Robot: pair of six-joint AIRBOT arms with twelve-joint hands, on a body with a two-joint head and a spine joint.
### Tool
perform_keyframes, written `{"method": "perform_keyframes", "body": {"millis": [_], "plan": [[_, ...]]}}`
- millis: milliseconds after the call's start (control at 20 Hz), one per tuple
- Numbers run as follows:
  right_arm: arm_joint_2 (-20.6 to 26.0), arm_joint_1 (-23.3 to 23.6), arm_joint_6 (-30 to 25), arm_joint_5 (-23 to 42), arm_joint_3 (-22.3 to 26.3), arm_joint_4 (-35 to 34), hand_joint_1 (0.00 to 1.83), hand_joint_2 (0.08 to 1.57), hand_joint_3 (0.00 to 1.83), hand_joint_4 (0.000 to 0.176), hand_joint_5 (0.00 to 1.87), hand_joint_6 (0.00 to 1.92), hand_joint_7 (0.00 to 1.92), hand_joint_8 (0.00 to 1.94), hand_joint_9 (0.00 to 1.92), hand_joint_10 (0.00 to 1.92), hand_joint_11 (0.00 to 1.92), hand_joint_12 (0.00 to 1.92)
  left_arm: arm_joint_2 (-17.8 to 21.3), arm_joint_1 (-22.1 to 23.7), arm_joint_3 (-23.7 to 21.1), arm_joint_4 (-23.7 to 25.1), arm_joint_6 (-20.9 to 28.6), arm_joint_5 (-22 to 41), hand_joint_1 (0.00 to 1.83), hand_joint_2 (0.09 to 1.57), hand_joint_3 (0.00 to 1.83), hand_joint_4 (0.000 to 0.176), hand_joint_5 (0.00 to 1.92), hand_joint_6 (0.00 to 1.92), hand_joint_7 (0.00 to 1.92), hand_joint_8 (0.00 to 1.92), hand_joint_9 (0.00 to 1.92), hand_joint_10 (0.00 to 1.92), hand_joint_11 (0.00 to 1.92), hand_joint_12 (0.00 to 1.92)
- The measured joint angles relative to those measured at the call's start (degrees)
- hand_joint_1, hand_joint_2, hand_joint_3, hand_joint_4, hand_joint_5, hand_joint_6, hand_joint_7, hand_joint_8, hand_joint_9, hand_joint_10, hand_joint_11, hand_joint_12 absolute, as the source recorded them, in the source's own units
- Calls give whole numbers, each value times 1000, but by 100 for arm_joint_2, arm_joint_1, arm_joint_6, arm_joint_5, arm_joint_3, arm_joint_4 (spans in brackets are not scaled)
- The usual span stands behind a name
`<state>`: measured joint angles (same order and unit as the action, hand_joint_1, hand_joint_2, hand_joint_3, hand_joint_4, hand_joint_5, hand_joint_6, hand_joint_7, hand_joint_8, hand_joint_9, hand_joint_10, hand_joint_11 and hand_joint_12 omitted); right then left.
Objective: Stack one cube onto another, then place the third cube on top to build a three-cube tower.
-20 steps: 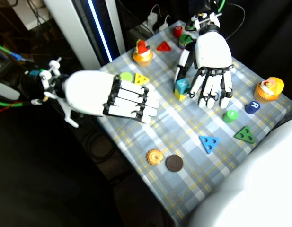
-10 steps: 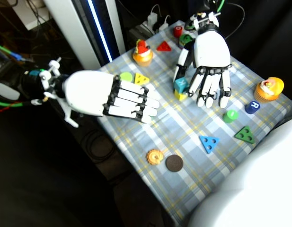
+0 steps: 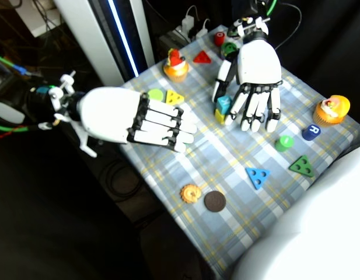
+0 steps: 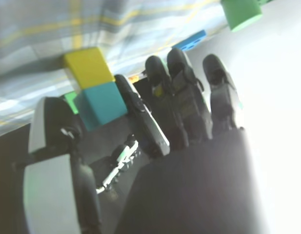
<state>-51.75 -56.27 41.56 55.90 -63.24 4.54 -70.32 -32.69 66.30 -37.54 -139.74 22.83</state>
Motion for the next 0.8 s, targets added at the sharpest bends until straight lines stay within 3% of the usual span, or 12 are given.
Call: {"method": "perform_keyframes", "body": {"millis": [100, 150, 250, 350, 500, 550, 600, 800], "plan": [[0, 0, 0, -2, 0, 0, 678, 1226, 0, 0, 337, 0, 299, 0, 282, 0, 0, 835, 0, 0, 0, 0, 0, -2, 854, 966, 0, 157, 963, 4, 685, 2, 562, 5, 0, 500], [0, 0, 0, 0, 0, 0, 692, 1222, 0, 0, 336, 0, 299, 0, 284, 1, 0, 836, 0, 0, 0, -2, 0, 0, 841, 967, 0, 161, 917, 0, 668, 0, 550, 0, 0, 499], [0, 0, 0, 0, 0, 2, 703, 1223, 0, 0, 334, 0, 295, 0, 283, 1, 0, 841, 0, 0, 0, -2, 0, 4, 813, 973, 1, 174, 713, 0, 554, 0, 476, 0, 0, 482], [0, 0, 0, -2, 0, 0, 686, 1222, 0, 0, 346, 3, 299, 1, 289, 2, 0, 869, 0, 0, 0, 0, 0, 42, 810, 944, 0, 157, 539, 0, 499, 0, 477, 6, 0, 531], [0, 0, -2, -2, 0, 0, 669, 1212, 0, 0, 357, 5, 303, 2, 287, 0, 0, 874, 48, 0, -105, 101, 70, 140, 812, 889, 0, 175, 265, 0, 353, 0, 402, 0, 0, 399], [0, 0, -2, -2, 0, 2, 685, 1210, 0, 0, 356, 2, 298, 1, 279, 0, 0, 854, 122, 0, -212, 219, 225, 175, 821, 846, 0, 176, 208, 0, 306, 0, 354, 0, 0, 366], [0, 0, -2, 2, 0, 4, 671, 1210, 0, 0, 355, 1, 298, 1, 278, 0, 0, 853, 219, -2, -337, 341, 352, 221, 760, 830, 0, 176, 142, 12, 253, 9, 278, 9, 0, 74], [0, 0, -7, 0, 0, 0, 714, 1160, 0, 0, 349, 3, 287, 2, 256, 1, 0, 790, 1134, -247, -1158, 1156, 1176, 675, 574, 800, 0, 176, 4, 0, 92, 0, 97, 0, 2, 1]]}}
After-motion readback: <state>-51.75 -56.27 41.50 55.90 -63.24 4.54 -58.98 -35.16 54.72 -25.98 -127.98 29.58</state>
